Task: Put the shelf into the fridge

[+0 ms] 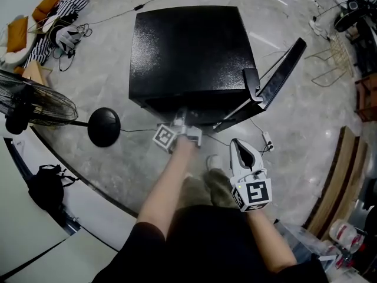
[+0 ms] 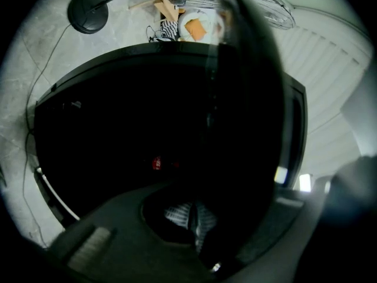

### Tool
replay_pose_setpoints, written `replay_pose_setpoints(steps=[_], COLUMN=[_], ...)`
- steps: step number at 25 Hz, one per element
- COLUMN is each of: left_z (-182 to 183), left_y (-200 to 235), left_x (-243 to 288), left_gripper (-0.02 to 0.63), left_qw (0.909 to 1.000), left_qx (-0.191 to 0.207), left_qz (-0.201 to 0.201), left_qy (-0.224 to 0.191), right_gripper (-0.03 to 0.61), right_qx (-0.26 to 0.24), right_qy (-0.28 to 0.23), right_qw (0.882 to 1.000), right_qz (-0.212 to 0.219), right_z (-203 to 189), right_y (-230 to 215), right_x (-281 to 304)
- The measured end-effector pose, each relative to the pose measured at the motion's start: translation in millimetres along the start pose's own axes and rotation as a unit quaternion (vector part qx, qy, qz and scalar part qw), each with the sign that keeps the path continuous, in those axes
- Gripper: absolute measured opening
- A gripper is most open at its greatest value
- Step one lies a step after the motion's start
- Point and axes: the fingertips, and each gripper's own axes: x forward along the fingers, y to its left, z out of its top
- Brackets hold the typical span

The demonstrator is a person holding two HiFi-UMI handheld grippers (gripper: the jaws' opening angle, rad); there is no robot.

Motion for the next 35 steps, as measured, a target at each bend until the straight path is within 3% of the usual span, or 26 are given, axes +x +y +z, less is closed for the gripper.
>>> replay_pose_setpoints(steps=[17, 20, 24, 35], left_z=[10.8, 12.0, 12.6, 19.8], left_y=[1.6, 1.0, 9.9, 7.6], left_x=[23.2, 30.7, 34.5, 53.4], left_gripper=[0.020, 0.020, 0.020, 0.017], left_qw=[0.9999, 0.9999, 0.9994, 0.9992], left_qx=[0.004, 0.002, -0.007, 0.036], left_qz=[0.016, 0.011, 0.033, 0.015], left_qy=[0.001, 0.000, -0.005, -0.010], right_gripper=[0.000, 0.000, 0.000, 0.000], right_qx=[0.023, 0.004, -0.010, 0.000], right_qy=[0.015, 0.020, 0.024, 0.039], right_qw=[1.000, 1.000, 1.000, 0.999], right_qz=[-0.004, -0.006, 0.000, -0.012], right_z=[-18.9, -23.9, -25.2, -41.6], right_y=[16.8, 20.1, 29.0, 17.0], right_x=[24.3, 25.1, 23.2, 19.4])
